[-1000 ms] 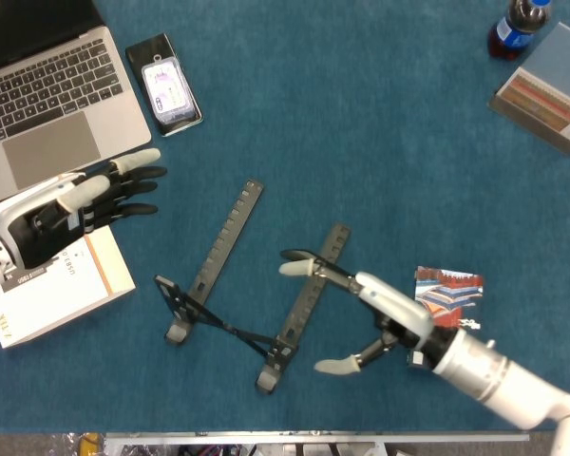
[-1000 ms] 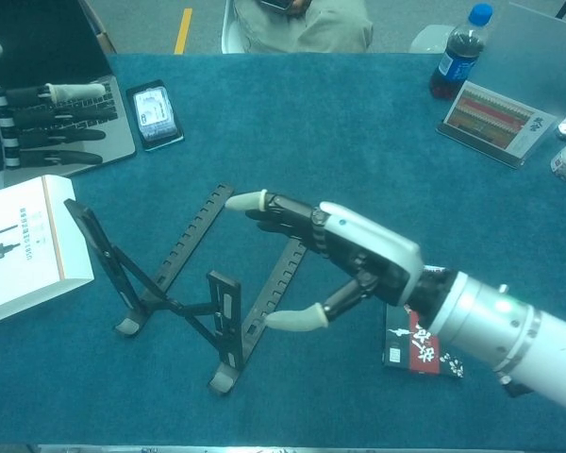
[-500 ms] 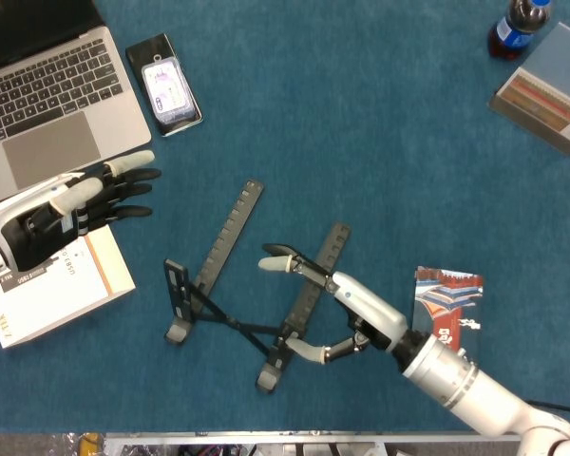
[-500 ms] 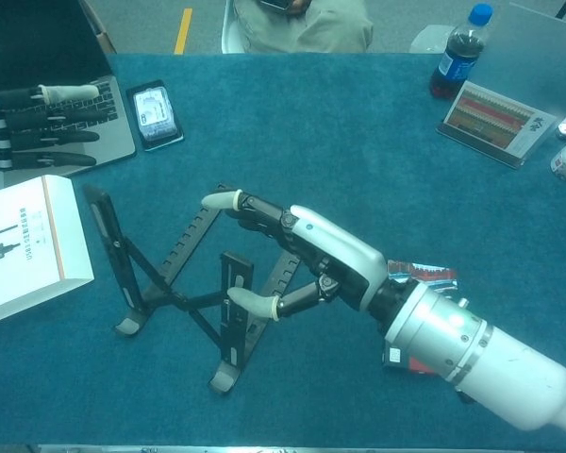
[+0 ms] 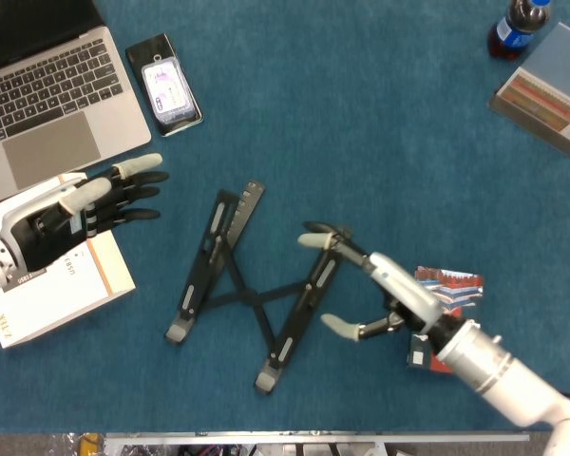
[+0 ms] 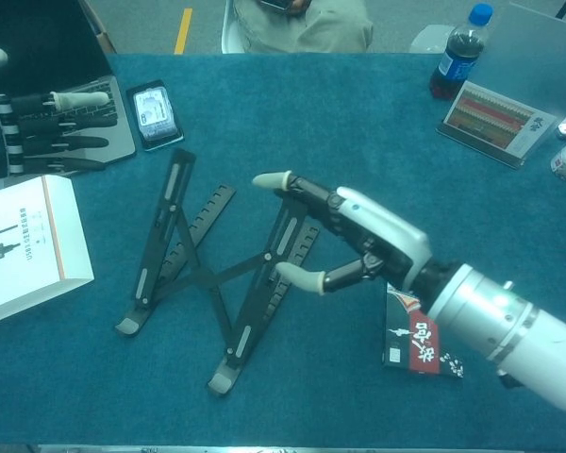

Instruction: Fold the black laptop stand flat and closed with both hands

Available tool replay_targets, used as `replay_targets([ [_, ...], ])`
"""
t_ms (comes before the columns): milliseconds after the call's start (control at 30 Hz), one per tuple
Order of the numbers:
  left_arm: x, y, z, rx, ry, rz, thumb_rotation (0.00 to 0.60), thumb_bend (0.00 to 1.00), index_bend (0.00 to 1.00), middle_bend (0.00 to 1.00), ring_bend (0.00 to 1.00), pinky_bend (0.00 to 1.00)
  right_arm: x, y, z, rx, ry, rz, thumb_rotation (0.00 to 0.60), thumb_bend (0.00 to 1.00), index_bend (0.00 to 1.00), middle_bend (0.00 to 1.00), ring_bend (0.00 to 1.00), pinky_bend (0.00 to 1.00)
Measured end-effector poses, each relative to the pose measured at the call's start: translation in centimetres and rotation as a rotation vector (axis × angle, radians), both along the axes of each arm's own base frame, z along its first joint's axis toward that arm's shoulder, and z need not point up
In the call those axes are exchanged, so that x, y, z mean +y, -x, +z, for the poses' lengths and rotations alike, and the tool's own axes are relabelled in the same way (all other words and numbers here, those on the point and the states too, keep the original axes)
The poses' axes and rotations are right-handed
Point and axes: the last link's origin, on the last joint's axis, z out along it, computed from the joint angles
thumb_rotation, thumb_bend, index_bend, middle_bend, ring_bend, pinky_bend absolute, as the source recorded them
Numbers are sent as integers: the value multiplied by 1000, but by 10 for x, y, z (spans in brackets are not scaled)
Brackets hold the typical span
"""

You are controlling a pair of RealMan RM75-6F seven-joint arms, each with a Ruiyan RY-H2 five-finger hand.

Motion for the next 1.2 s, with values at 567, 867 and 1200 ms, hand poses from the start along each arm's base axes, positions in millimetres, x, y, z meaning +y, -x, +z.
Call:
replay_targets([
  [567,1,0,-3,63,-16,-64,251,246,15,42,0,85,-18,31,55,96,130,37,600,297,100,8,0,0],
  [867,1,6,-9,240,-29,-208,557,246,55,137,105,99,-22,45,58,277,157,178,600,280,100,8,0,0],
  [1200,0,11,-25,511,-140,-466,600,246,159,189,149,107,-24,60,56,505,267,351,600,155,100,8,0,0],
])
